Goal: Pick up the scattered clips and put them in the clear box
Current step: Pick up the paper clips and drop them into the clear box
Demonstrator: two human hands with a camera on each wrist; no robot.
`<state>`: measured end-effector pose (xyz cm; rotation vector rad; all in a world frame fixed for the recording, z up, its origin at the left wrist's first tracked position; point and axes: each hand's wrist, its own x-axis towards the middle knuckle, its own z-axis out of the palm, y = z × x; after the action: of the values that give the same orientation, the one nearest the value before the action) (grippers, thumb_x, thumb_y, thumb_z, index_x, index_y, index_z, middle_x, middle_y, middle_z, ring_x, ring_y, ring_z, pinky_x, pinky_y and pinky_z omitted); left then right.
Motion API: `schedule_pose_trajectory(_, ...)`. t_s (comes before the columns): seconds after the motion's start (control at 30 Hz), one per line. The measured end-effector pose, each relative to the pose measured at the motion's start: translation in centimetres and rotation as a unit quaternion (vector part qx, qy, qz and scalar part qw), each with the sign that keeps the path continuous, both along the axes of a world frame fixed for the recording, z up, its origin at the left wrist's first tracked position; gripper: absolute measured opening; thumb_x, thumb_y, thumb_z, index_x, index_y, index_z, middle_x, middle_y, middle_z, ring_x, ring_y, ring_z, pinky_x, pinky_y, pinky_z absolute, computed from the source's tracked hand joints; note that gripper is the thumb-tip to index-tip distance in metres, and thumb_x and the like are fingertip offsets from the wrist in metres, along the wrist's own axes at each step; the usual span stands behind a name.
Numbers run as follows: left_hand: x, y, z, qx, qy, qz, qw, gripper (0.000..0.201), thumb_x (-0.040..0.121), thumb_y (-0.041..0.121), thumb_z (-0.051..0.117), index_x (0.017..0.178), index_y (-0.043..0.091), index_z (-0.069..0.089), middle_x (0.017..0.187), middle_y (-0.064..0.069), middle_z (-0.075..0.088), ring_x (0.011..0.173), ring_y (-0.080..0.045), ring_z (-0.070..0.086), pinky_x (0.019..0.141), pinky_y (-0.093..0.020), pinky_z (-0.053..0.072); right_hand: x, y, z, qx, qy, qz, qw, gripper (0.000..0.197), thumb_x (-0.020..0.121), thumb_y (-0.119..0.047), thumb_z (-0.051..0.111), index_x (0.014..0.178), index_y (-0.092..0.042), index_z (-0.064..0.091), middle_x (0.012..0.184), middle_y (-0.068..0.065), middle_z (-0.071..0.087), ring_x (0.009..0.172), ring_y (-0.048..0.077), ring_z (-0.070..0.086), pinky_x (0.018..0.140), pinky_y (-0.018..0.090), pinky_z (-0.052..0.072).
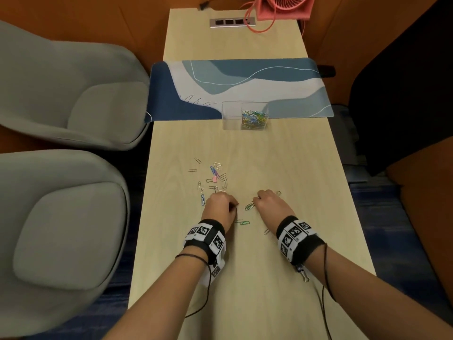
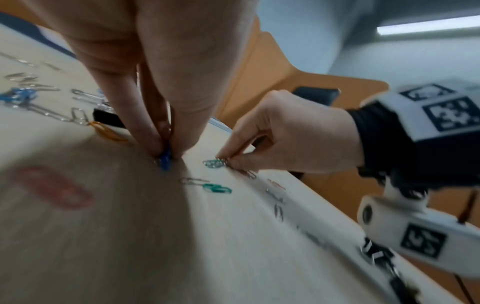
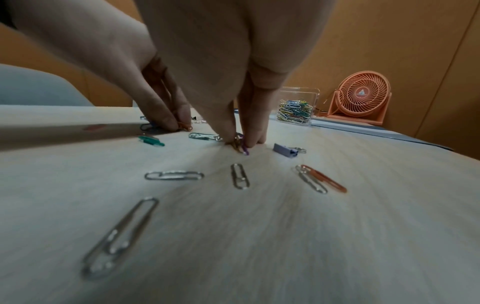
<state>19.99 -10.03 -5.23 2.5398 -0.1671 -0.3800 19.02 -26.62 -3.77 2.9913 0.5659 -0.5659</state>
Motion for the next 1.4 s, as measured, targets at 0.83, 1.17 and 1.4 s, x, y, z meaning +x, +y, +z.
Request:
schedule_pose_trajectory(0.83,5.2,-0.7,3.6,-0.279,0.013,0.164,0.946,0.011,0.074,0.001,0.077,0.081,0.010,0.079,0.078,-0.001,0.074,0.069,-0.010,0.068,0.069,-0.013,0.054,7.7,-5.8,3.0,0.397,0.050,-0.390,0.829,0.013,0.070,0.000,0.078,0.078,-0.011,0.079,0.076,0.005,0.074,0.067,0.013,0.069,0.066,0.008,0.053)
schedule_pose_trajectory(1.17,17.5,-3.0,7.3,-0.336,-0.093,0.096,0.932,0.011,0.074,0.002,0.080,0.084,0.007,0.079,0.079,0.000,0.075,0.070,-0.005,0.070,0.073,-0.019,0.056,14.5,-8.5,8.6,0.685,0.056,-0.421,0.592,0.018,0.077,0.009,0.070,0.095,0.007,0.070,0.085,0.016,0.073,0.077,0.023,0.072,0.075,0.025,0.058)
schedule_pose_trajectory(1.4,24.0,-6.3,6.5,-0.334,-0.117,0.073,0.932,0.013,0.075,-0.002,0.075,0.086,0.007,0.078,0.083,-0.005,0.076,0.078,-0.018,0.072,0.078,-0.029,0.060,19.6,-9.2,9.1,0.713,-0.050,-0.389,0.581,0.015,0.076,0.007,0.073,0.082,-0.007,0.074,0.085,0.012,0.075,0.082,0.025,0.071,0.077,0.029,0.058)
